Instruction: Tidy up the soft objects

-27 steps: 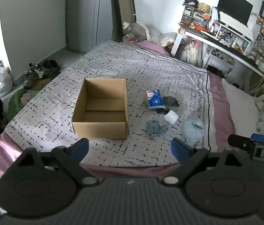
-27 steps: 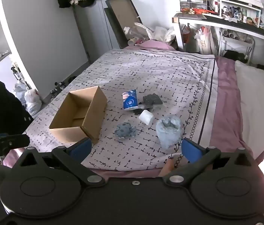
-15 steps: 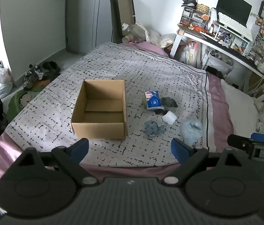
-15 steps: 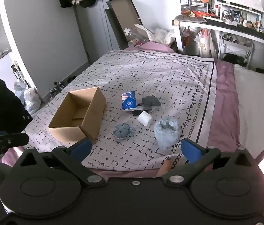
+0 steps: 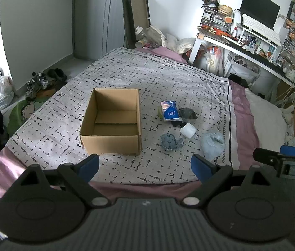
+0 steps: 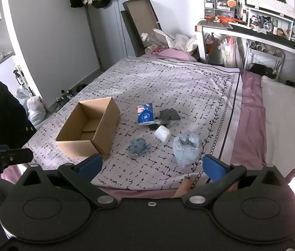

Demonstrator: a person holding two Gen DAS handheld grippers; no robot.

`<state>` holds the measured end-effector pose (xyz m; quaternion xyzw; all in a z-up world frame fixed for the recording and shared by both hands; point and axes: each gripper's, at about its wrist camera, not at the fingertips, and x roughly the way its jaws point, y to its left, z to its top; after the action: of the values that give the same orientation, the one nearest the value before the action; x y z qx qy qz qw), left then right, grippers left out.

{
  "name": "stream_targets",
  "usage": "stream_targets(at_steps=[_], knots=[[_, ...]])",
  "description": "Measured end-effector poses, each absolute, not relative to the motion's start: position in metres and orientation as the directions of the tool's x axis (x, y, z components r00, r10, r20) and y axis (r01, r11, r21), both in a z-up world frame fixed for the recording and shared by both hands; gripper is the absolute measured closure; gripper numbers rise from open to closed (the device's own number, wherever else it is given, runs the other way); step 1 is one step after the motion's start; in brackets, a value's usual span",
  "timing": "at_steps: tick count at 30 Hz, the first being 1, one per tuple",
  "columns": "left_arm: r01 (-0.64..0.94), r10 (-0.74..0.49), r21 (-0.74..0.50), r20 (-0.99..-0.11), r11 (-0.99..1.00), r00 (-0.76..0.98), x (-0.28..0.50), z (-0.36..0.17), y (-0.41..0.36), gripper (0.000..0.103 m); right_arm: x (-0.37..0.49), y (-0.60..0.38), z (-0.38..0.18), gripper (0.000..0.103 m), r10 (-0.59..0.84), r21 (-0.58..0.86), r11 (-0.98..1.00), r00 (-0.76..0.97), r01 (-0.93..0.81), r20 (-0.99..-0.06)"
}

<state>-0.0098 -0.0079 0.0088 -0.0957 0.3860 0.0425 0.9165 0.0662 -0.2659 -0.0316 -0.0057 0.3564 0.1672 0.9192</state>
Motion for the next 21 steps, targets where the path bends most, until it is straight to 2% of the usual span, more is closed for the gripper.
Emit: stream_targets(at_steps=[21], knots=[[-0.148,-0.006,-0.151,-0.719,0.977,0.695,-0.0099,0.0086,-0.0102,0.009,0.0674,-0.2709,-0.0326,0.000,0.279,0.091,0.951,0.696,-0.294,-0.662]])
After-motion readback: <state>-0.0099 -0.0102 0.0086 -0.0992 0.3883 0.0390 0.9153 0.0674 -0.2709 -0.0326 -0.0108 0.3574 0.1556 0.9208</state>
